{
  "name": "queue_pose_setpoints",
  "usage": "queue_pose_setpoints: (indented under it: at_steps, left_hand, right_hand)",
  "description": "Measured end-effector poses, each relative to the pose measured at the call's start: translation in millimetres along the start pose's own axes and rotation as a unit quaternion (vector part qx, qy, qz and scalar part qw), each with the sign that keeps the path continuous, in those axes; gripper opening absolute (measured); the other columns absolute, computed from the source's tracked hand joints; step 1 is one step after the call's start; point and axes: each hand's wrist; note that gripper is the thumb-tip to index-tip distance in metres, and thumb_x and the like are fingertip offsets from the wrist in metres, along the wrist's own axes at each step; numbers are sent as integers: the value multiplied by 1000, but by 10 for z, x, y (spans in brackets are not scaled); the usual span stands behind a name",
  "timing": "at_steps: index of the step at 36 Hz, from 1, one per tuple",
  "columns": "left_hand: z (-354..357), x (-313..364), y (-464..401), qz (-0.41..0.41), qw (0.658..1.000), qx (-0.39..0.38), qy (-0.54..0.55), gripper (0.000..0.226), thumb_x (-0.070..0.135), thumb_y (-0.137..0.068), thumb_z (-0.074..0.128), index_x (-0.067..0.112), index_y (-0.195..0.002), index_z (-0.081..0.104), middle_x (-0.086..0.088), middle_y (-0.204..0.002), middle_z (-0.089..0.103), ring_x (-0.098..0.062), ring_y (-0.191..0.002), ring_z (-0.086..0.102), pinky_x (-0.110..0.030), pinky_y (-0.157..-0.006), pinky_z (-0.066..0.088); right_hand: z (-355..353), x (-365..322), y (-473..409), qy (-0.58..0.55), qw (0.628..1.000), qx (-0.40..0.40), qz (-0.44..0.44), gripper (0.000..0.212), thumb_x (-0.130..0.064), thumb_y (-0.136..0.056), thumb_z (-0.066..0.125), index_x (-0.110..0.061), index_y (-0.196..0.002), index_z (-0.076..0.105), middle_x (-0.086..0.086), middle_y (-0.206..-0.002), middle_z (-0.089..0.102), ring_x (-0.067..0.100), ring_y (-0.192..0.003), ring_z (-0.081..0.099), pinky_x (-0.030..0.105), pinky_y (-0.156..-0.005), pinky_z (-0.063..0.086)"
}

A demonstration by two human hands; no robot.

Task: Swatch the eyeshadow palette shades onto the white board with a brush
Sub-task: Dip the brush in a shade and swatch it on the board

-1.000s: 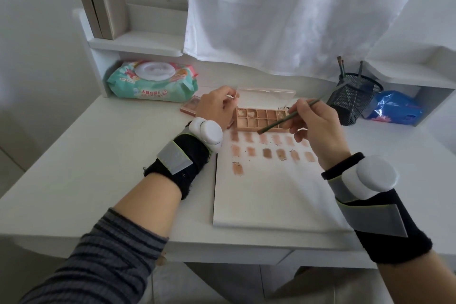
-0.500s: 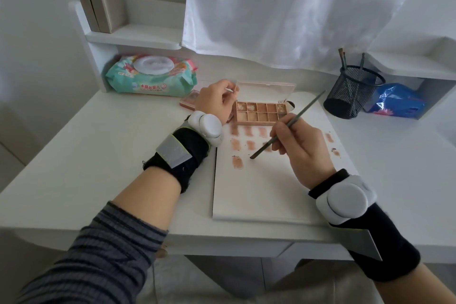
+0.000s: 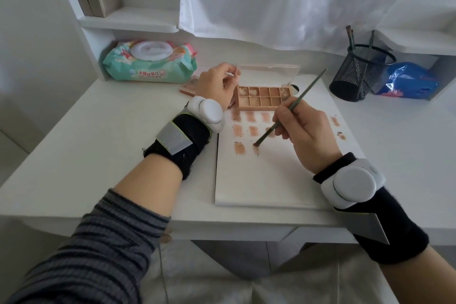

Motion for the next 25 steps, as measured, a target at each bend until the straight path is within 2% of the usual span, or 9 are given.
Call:
queue_pose_setpoints:
  at_steps: [9, 14, 18, 21, 25]
  left_hand:
    - [5, -19, -20, 7, 1000, 4, -7, 13, 14, -90, 56, 9, -97, 66, -4, -92, 71, -18, -84, 67, -31, -75, 53]
    - [9, -24, -21, 13, 1000, 4, -5, 16, 17, -91, 55, 7, -98, 65, -4, -90, 71, -17, -79, 66, -30, -72, 53]
    - [20, -27, -21, 15, 1000, 2, -4, 15, 14, -91, 55, 6, -99, 65, 4, -89, 68, -10, -75, 61, -22, -69, 47]
    - [17, -27, -18, 21, 1000, 9, -6, 15, 14, -91, 55, 5, -99, 65, -3, -91, 71, -9, -73, 59, -18, -66, 43]
    - [16, -32, -16, 25, 1000, 9, -8, 17, 15, -91, 55, 5, -100, 65, -4, -91, 71, -8, -74, 59, -17, -65, 42]
  right_hand:
    - [-14, -6, 9, -16, 1000, -12, -6, 24, -24, -91, 43, -13, -71, 54, 0, -61, 54, 8, -54, 52, 16, -57, 39]
    - [-14, 4, -10, 7, 1000, 12, -1, 22, -24, -91, 41, -18, -73, 52, -9, -58, 54, 3, -55, 53, 16, -60, 41]
    - [-25, -11, 0, -3, 1000, -3, -7, 24, -22, -91, 41, -13, -72, 53, -7, -61, 53, 4, -54, 51, 14, -57, 39]
    - [-23, -16, 4, -17, 1000, -8, -9, 24, -21, -90, 42, -12, -70, 52, -5, -63, 52, 6, -53, 51, 14, -55, 39]
    - [-17, 5, -7, -9, 1000, 12, 0, 23, -24, -91, 42, -17, -71, 52, -10, -57, 53, 3, -53, 52, 14, -58, 39]
Point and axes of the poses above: each hand's wrist, its own y-axis away from the middle knuckle, its own z-axis out of the palm, x = y × z
